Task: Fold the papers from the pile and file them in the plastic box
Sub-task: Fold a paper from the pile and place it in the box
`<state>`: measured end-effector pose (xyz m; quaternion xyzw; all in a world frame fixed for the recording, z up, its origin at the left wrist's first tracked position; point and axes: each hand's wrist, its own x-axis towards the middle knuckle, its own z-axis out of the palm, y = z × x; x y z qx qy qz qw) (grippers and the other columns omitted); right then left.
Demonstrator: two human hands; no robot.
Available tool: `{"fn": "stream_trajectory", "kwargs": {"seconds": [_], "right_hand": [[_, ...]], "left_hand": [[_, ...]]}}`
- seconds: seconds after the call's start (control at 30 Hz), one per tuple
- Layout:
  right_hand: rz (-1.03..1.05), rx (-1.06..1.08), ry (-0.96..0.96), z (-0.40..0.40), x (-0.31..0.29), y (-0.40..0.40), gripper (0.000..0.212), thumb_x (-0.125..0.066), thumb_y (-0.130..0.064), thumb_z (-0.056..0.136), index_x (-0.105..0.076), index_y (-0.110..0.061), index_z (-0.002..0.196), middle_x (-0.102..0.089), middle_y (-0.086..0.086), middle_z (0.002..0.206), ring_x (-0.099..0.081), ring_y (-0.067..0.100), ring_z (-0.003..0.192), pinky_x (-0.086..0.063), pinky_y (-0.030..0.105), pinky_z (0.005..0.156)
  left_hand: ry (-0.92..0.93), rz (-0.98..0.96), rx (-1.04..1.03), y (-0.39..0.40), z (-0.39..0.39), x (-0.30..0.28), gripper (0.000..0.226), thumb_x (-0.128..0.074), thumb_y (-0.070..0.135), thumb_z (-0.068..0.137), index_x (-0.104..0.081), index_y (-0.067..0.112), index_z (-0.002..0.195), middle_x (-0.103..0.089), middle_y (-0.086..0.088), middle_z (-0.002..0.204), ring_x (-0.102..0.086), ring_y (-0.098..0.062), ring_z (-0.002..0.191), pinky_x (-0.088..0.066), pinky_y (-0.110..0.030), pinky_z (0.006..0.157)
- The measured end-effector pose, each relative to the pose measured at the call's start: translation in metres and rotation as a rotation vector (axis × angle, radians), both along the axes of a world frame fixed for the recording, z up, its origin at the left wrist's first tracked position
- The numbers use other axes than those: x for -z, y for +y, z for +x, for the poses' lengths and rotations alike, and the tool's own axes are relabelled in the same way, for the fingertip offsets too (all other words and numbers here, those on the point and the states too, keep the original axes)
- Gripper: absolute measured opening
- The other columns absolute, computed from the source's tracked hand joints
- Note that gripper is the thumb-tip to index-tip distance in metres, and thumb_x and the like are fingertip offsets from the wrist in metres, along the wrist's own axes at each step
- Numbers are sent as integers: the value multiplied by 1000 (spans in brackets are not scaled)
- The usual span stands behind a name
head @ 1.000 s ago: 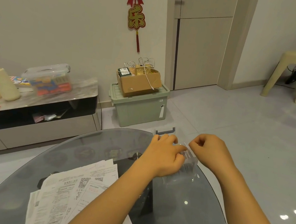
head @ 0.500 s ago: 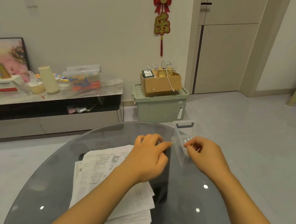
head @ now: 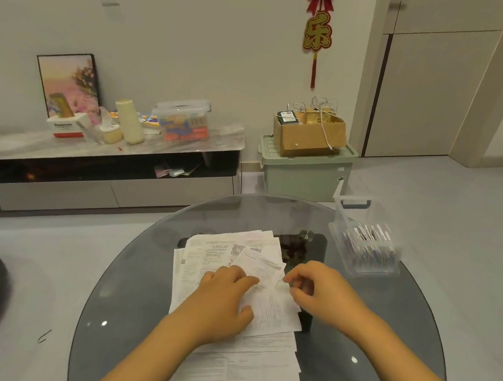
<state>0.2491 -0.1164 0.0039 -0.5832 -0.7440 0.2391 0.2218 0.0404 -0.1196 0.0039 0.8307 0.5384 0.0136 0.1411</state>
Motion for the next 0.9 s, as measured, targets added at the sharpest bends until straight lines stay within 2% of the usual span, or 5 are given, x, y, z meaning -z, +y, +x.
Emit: {"fn": "stream_trajectory", "kwargs": {"seconds": [0.23,0.5,0.63,0.73,0.9], "right_hand": [[-22,-168,-103,-22,13,4,45,-64,-40,83,-52,-34,126,-49,-19,122,-35,-1,112,-33,17,90],[-28,-279,-286,-28,26,10,69,-66,-58,73,-43,-37,134,-41,-18,135,-31,7,123,-29,25,103],[-36,-313,-358,-27,30,10,79,-65,-62,71,-34,-37,140,-32,-16,140,-23,9,127,-19,29,109],[2,-296,-343,-27,29,11,74,-64,-59,74,-35,-38,139,-33,-16,137,-22,9,126,-16,26,107],[88,-267,-220,-27,30,10,56,-62,-54,79,-45,-43,131,-39,-21,125,-26,4,117,-25,26,107]], "left_hand": [[-137,-130,-54,8,-21,22,65,-54,41,87,-22,40,144,-8,17,155,-12,-12,143,-19,-33,117],[-77,-176,-28,19,-24,20,72,-64,48,80,-29,39,143,-20,18,150,-16,-10,139,-20,-35,116],[-32,-160,-42,12,-23,15,73,-68,46,78,-31,41,140,-33,19,135,-30,-11,126,-29,-30,107],[-139,-151,-73,9,-19,14,62,-67,36,83,-38,41,137,-42,18,120,-43,-3,107,-39,-22,96],[-344,-103,-214,7,-16,13,37,-61,26,89,-51,41,121,-50,18,93,-48,-1,81,-37,-11,73]]}}
